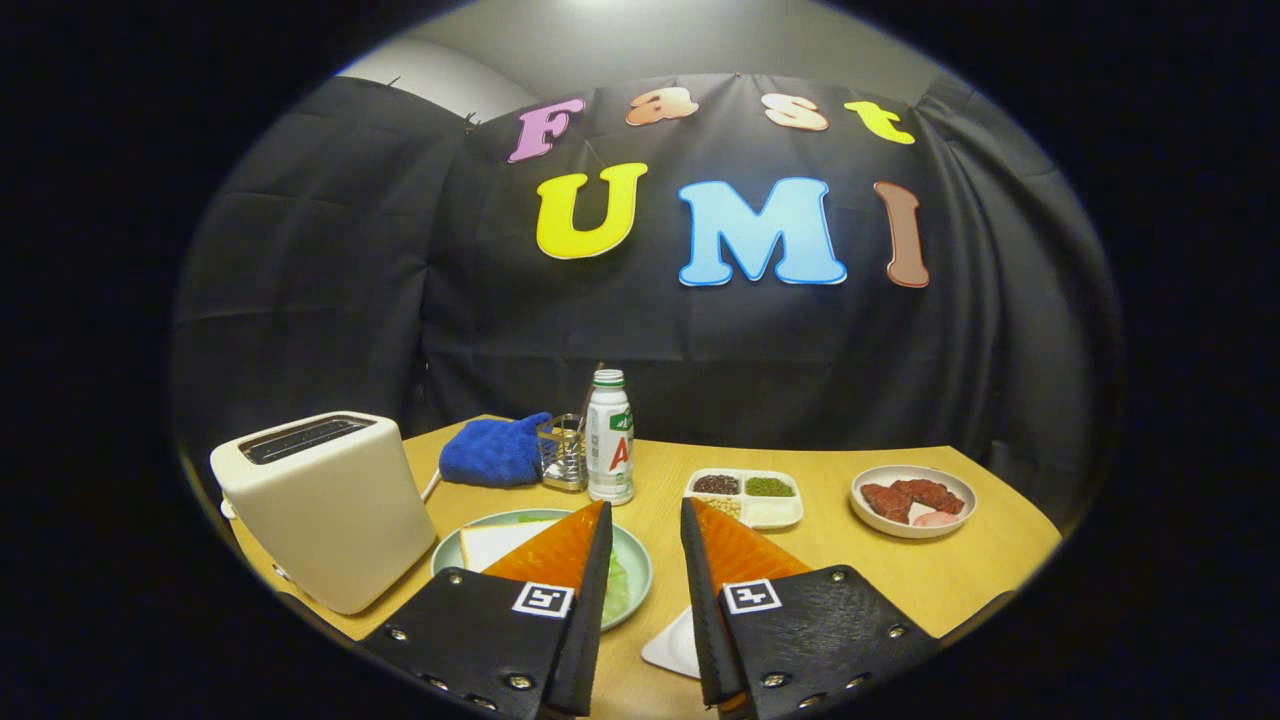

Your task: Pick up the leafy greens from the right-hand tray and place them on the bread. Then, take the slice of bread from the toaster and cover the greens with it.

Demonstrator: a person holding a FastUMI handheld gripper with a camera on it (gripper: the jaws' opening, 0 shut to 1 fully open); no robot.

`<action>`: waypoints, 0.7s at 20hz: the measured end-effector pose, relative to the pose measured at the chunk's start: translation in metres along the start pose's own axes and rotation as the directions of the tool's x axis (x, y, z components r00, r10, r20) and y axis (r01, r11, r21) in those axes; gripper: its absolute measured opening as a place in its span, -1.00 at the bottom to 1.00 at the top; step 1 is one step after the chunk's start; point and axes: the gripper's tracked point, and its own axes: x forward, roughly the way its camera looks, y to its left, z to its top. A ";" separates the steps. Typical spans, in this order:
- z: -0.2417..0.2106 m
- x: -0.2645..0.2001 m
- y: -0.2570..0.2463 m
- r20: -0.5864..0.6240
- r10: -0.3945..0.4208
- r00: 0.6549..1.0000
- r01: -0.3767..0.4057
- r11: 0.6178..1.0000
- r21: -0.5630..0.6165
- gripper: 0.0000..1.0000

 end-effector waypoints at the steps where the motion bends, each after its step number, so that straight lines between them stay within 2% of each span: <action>1: 0.003 -0.007 -0.010 0.011 -0.013 1.000 0.013 1.000 -0.004 -0.19; 7: 0.010 -0.044 -0.070 0.061 -0.081 0.995 0.081 0.997 -0.007 -0.19; 14: -0.003 -0.087 -0.158 0.032 -0.178 0.983 0.179 0.984 -0.023 -0.20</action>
